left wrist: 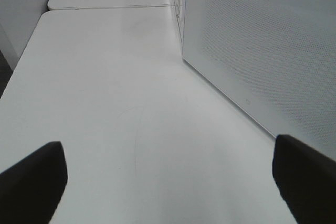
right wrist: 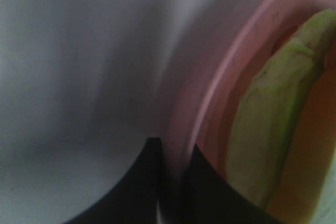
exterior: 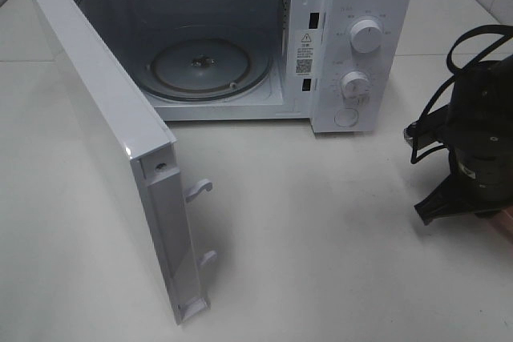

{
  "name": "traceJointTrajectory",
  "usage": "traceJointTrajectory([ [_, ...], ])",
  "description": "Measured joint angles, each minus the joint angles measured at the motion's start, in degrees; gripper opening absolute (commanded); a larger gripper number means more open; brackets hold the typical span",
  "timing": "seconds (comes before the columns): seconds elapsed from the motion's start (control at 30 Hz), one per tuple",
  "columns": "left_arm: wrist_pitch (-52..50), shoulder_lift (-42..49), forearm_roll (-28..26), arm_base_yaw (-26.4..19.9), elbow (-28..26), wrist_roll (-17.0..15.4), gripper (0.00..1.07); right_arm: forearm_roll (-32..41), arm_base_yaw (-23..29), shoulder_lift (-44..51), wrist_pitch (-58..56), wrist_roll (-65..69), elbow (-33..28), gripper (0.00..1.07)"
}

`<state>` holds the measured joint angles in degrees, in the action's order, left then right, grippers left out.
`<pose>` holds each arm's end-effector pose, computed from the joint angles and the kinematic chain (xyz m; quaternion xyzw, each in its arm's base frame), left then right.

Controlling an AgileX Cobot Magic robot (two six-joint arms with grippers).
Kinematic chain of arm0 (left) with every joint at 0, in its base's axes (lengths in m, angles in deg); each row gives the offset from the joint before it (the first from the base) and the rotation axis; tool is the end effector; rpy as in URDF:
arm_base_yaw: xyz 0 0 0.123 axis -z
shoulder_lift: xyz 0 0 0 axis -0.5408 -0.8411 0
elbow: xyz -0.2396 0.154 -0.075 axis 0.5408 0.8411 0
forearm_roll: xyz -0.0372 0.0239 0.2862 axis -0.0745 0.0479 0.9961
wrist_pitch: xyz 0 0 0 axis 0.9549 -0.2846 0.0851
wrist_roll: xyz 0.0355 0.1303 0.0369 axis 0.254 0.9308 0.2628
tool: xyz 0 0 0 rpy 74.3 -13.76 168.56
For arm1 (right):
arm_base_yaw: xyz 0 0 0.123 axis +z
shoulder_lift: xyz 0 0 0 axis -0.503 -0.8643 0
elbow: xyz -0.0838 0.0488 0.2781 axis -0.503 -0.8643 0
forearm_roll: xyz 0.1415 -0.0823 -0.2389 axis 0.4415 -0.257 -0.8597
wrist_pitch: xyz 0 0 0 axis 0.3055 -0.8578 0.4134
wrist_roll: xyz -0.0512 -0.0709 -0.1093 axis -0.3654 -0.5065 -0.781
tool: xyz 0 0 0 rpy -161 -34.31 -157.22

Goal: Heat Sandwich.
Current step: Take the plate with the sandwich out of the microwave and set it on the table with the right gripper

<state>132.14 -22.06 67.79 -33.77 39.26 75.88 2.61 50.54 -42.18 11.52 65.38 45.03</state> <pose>0.0643 -0.0117 0.2777 0.0319 0.8420 -0.0242 0.5380 0.3099 0.0420 0.0425 -0.1129 0.9593 -0.2327 0.1134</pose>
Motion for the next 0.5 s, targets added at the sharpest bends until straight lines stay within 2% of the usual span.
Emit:
traceJointTrajectory([
  [0.5,0.00,0.00,0.00,0.00,0.00,0.00,1.03,-0.92,0.00,-1.32,1.78,1.32,0.00,0.05],
])
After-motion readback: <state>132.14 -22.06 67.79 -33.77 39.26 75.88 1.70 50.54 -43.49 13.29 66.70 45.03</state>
